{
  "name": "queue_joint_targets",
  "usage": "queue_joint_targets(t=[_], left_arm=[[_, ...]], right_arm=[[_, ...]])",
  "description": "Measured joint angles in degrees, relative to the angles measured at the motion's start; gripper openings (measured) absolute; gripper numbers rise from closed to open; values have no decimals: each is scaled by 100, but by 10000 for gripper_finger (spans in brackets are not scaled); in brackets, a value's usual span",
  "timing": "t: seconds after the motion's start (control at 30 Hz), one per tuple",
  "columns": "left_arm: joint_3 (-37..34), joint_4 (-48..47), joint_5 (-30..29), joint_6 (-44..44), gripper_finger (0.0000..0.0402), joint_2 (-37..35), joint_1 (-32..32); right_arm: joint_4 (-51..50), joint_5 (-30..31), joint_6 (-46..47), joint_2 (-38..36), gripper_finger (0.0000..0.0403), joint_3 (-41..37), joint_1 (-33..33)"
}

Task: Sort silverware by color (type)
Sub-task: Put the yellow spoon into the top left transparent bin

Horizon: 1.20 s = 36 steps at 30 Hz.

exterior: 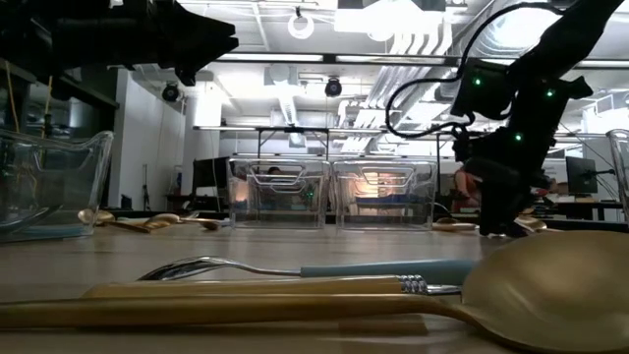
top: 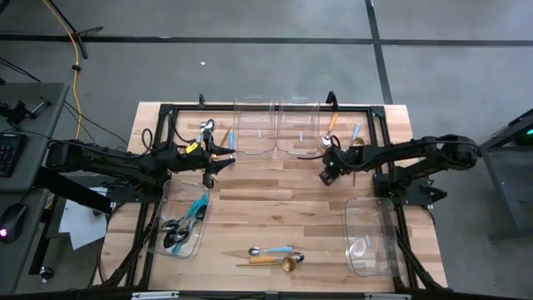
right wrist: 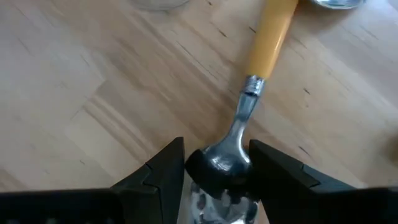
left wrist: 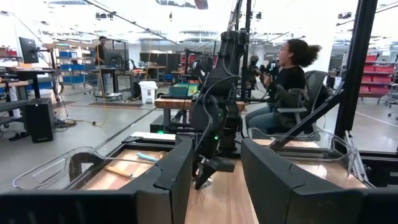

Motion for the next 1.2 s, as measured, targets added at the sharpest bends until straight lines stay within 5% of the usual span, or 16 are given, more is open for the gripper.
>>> queue_joint_targets(t=[0.5,1.2], left_arm=[[0,-4,0,-9,129,0,0],[0,-4,0,-109,129,0,2]], right_arm=[[-1075,-587,370,-333,165,10,4],[-832,208,276,-456,165,170,1]])
